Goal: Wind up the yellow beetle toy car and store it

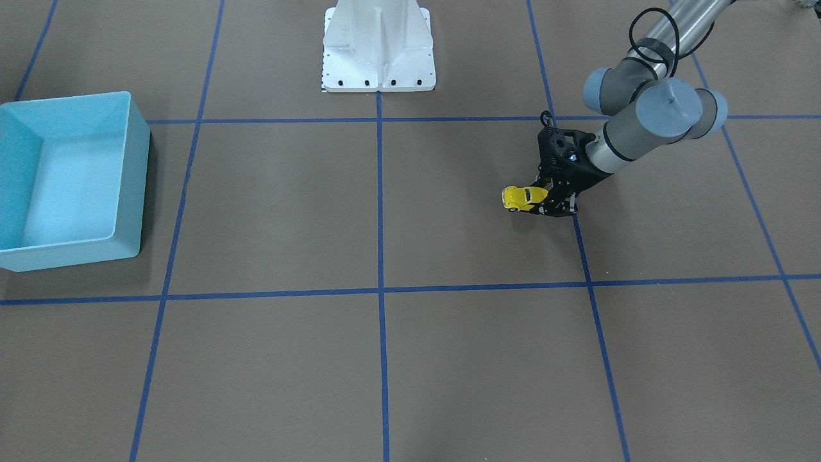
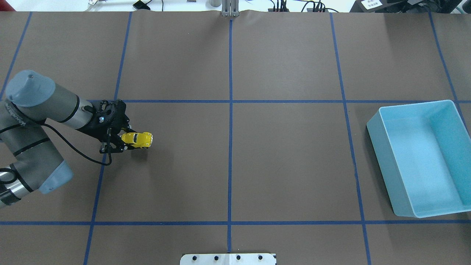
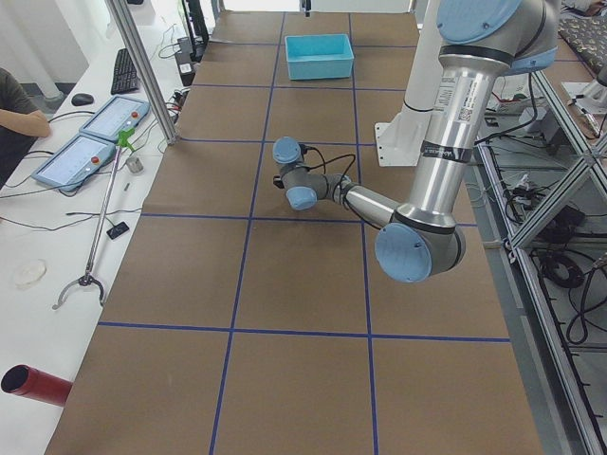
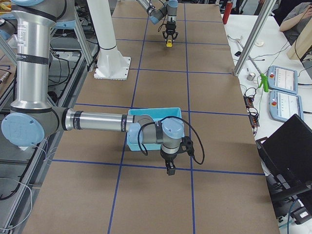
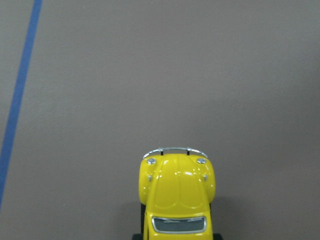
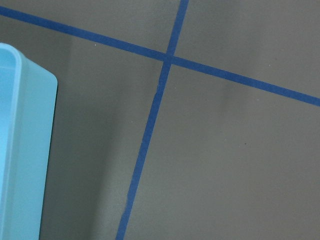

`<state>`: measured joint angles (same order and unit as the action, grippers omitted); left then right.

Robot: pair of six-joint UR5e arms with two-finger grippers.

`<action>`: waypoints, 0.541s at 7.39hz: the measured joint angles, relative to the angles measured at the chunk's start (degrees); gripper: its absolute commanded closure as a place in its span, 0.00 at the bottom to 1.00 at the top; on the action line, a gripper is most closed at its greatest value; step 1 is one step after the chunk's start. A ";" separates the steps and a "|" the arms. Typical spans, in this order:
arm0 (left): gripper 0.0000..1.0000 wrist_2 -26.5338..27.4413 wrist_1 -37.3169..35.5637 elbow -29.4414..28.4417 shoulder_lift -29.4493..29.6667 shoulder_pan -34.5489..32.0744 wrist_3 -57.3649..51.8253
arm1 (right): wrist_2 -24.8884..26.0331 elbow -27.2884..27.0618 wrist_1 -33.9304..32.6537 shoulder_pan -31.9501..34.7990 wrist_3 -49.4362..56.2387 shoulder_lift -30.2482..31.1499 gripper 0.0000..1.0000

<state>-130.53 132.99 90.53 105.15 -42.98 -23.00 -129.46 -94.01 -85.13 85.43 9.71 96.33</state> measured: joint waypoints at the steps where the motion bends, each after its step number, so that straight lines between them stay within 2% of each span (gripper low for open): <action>1: 0.95 -0.31 0.17 -1.22 0.76 0.05 -0.15 | 0.00 0.02 -0.01 0.00 -0.01 0.00 0.00; 4: 0.95 -0.27 0.55 -3.28 1.15 -0.14 -0.50 | 0.00 0.05 -0.02 0.00 -0.04 0.00 0.00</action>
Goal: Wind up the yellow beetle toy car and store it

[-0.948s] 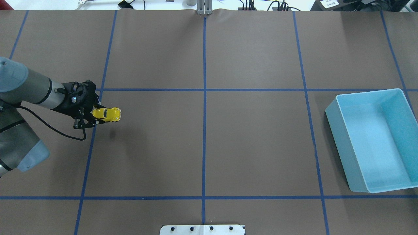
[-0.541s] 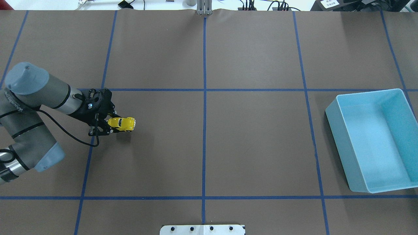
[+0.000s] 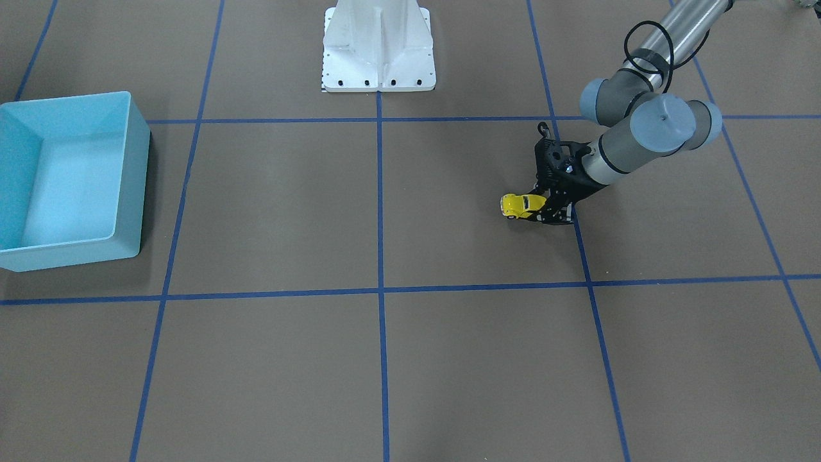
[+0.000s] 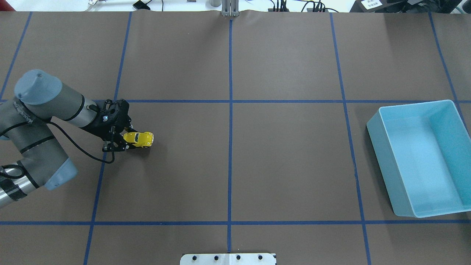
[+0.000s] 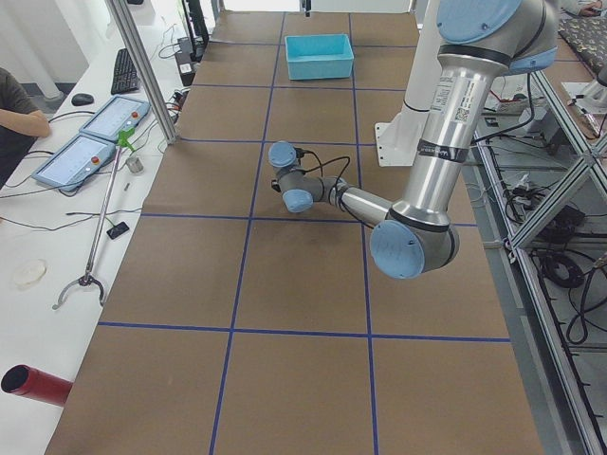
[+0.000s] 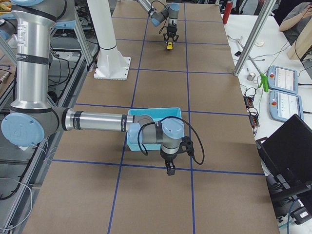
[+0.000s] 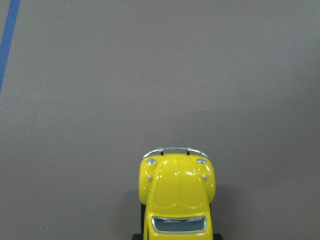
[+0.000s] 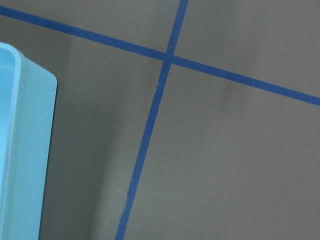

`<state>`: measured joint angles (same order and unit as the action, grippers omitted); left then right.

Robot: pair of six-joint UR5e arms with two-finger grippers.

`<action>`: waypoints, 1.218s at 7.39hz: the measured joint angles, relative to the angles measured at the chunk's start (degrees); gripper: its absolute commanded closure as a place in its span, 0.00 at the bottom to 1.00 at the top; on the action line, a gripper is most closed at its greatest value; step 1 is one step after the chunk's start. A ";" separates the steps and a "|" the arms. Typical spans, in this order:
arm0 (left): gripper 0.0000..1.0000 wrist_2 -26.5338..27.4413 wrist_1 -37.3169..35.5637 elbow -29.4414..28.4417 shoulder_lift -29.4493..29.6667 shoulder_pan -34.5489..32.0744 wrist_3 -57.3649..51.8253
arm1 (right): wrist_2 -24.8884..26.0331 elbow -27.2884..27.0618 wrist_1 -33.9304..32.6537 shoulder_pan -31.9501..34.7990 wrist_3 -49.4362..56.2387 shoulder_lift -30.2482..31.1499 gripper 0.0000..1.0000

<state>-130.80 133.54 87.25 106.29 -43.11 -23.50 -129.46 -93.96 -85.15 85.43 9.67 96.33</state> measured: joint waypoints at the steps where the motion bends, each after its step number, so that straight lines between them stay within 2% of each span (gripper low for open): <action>1: 0.95 0.13 0.24 -0.37 -0.12 -0.02 -0.03 | 0.00 0.00 0.02 0.00 0.00 0.00 0.00; 9: 0.95 0.41 2.59 -1.15 -1.60 -0.44 -2.17 | 0.00 0.00 -0.02 0.00 0.00 0.00 0.00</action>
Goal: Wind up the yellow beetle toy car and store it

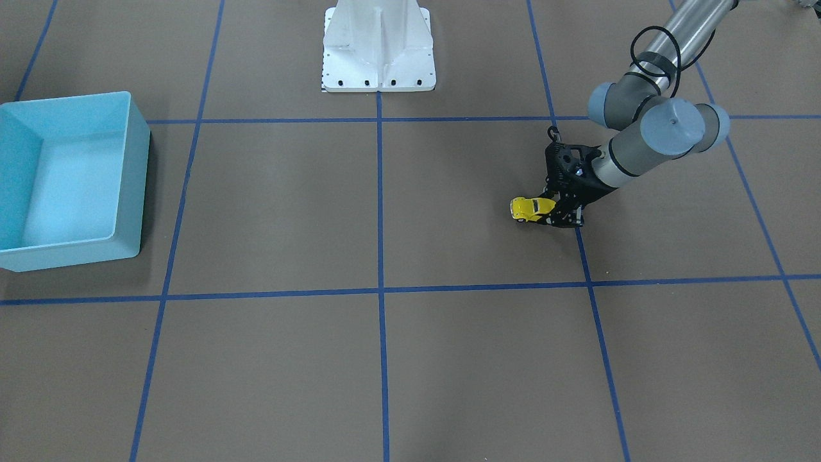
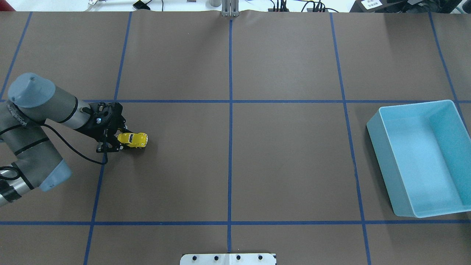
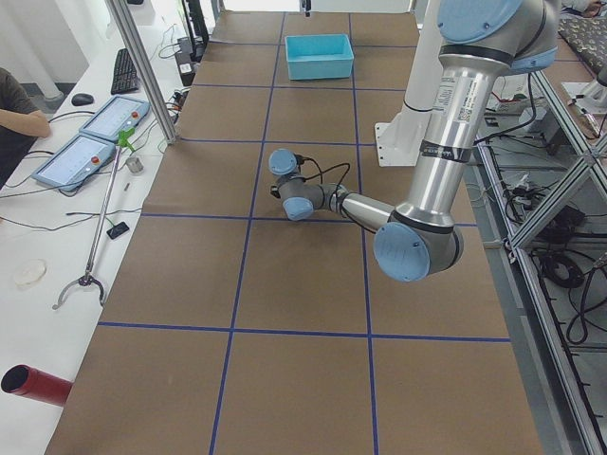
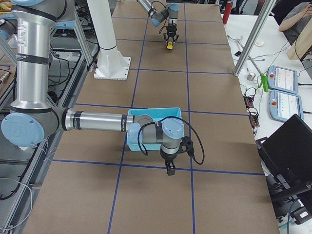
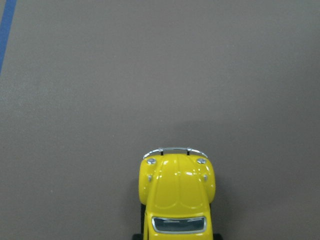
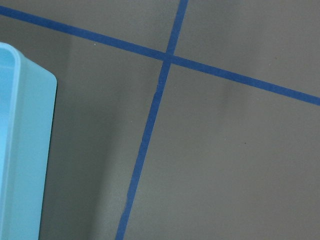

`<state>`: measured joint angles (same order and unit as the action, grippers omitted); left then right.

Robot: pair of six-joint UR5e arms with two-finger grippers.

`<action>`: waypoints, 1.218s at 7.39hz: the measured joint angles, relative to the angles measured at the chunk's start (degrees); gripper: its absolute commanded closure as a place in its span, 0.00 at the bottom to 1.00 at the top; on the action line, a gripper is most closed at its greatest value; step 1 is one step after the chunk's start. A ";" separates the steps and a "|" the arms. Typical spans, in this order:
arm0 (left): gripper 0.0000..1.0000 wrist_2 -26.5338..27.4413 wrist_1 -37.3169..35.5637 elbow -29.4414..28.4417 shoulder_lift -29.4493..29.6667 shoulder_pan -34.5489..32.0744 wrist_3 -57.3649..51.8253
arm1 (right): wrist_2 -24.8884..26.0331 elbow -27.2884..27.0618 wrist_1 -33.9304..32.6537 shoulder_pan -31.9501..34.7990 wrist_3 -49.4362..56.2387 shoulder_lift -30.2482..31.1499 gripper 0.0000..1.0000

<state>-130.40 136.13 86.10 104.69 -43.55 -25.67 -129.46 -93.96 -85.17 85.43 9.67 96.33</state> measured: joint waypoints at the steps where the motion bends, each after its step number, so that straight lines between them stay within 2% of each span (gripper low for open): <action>1: 0.95 -0.01 0.01 -0.07 -0.37 -0.12 -0.57 | 0.00 0.00 0.00 0.00 0.00 0.00 0.00; 9: 0.95 0.03 -0.08 -0.63 -1.56 -1.89 -1.05 | 0.00 -0.02 0.00 0.00 0.00 0.00 0.00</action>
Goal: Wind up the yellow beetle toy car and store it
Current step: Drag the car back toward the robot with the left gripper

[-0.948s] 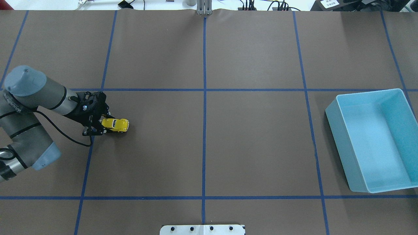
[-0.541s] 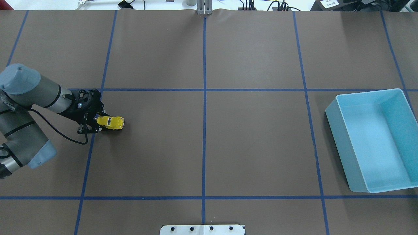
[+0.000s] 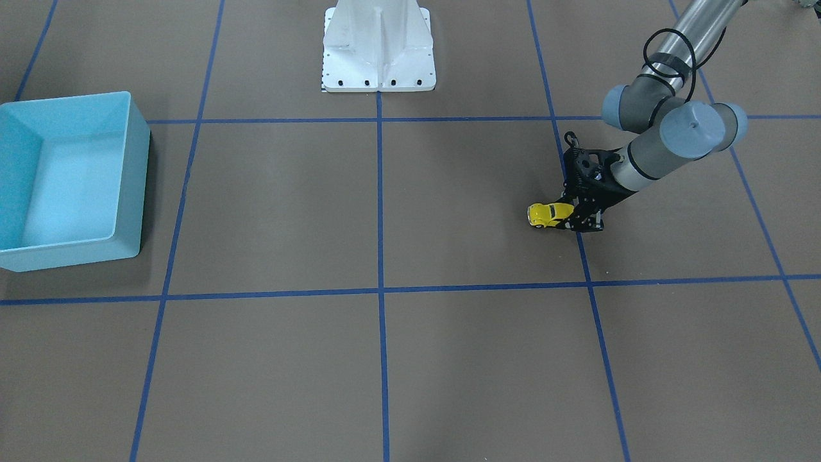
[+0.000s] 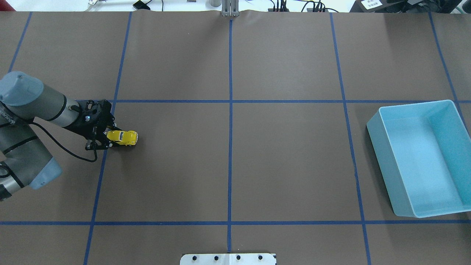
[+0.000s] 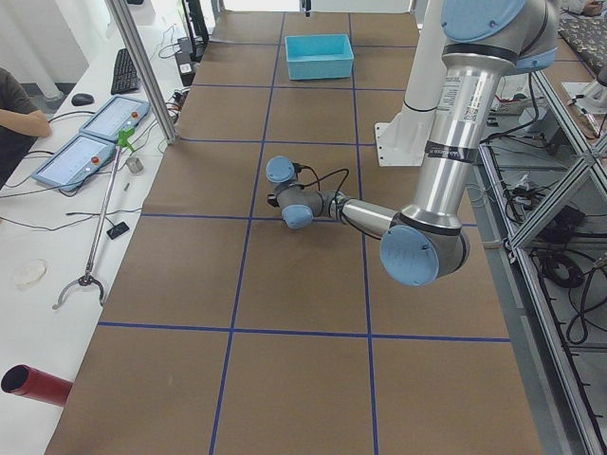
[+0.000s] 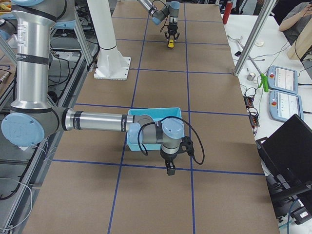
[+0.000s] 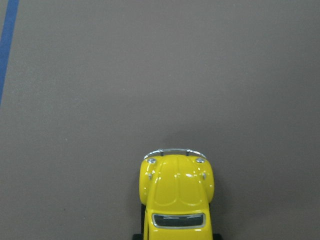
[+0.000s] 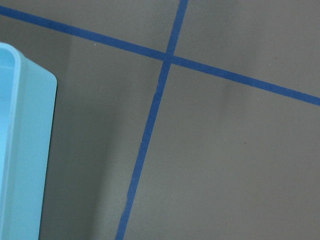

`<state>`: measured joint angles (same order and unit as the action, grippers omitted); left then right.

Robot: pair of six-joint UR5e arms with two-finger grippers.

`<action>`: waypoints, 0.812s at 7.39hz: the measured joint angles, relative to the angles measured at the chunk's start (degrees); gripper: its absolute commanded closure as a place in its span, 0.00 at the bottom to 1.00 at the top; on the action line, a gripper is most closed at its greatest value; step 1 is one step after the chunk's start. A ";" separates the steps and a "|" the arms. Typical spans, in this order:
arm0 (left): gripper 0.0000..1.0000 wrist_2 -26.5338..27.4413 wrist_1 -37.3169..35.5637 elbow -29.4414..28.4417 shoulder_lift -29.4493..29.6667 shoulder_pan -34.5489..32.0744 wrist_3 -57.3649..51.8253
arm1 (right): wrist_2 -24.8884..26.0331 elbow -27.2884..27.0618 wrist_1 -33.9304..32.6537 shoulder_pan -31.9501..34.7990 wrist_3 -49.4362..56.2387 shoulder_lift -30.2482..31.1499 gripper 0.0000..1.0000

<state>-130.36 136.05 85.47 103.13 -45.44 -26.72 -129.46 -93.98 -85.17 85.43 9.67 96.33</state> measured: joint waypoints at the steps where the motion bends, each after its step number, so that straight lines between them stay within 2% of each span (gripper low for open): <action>1: 0.96 -0.01 0.01 -0.02 -0.24 -0.27 -0.27 | 0.00 0.00 0.02 0.00 0.00 0.00 0.00; 6: 0.95 -0.15 -0.04 0.02 -1.72 -1.39 -1.57 | 0.00 0.02 0.00 0.00 0.00 -0.03 0.00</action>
<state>-130.51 136.01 85.48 101.41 -46.83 -28.29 -129.46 -93.96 -85.17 85.43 9.67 96.30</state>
